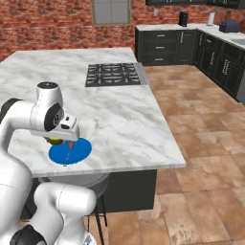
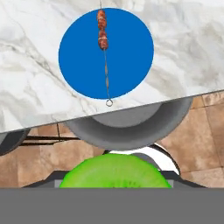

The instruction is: Pick up the apple and kiwi from the fridge and place one fruit on each plate on the dining counter.

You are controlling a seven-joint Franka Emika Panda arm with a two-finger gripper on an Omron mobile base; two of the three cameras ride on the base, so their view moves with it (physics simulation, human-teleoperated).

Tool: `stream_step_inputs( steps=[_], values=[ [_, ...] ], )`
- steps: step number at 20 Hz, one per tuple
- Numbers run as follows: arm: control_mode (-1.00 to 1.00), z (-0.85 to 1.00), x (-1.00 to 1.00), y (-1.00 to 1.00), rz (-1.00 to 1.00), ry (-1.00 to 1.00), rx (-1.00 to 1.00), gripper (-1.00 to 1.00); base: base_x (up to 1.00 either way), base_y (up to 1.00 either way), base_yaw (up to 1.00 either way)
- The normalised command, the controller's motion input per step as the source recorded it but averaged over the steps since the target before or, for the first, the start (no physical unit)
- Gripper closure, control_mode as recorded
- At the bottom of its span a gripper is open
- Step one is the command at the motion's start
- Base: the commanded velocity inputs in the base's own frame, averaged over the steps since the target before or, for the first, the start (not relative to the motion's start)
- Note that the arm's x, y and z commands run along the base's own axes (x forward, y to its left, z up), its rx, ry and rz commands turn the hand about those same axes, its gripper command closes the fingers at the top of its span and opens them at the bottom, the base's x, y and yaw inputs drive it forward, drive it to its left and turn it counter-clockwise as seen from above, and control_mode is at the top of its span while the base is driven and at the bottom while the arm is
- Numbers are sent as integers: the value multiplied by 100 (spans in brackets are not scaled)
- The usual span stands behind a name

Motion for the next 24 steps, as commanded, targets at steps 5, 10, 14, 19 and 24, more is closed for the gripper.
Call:
stream_step_inputs(
  steps=[5, 10, 14, 19, 24],
  values=[
    [-100, -59, 76, 11, 0, 6, 0, 100, 0, 0, 0],
    [-100, -52, 81, 28, -3, 7, 0, 100, 0, 0, 0],
    [-100, -63, 66, 17, -2, 7, 0, 100, 0, 0, 0],
    [-100, -42, 31, 1, -3, 1, 0, 100, 0, 0, 0],
    [-100, -45, 29, 0, -2, 1, 0, 100, 0, 0, 0]
  ],
)
